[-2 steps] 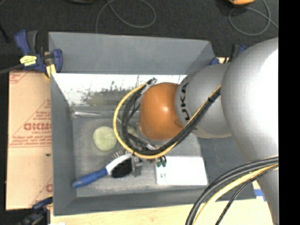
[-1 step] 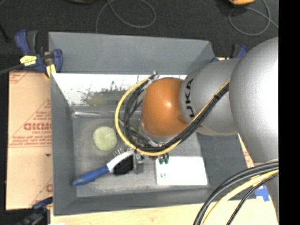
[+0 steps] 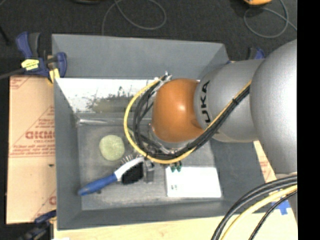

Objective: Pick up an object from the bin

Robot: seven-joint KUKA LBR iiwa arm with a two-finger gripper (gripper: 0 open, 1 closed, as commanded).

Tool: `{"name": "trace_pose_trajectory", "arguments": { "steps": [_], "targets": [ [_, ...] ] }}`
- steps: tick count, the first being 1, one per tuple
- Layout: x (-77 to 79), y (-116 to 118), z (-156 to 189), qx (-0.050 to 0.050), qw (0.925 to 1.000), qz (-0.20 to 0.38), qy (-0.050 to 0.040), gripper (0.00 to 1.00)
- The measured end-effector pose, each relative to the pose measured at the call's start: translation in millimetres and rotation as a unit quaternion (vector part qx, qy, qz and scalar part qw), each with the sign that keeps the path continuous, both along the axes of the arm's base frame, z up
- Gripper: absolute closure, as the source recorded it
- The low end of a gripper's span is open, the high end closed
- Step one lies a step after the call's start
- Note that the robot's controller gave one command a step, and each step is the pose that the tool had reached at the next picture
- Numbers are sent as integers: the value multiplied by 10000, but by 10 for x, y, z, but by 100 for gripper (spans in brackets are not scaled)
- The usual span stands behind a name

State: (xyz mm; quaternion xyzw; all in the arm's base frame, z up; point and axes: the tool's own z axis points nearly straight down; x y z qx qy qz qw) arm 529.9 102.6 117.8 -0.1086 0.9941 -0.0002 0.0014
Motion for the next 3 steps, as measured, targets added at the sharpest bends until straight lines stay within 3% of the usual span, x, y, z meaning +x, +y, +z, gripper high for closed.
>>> {"name": "trace_pose_trajectory", "arguments": {
  "steps": [3],
  "targets": [
    [6,-7,169,0,10000,-4,-10,100]
  ]
}}
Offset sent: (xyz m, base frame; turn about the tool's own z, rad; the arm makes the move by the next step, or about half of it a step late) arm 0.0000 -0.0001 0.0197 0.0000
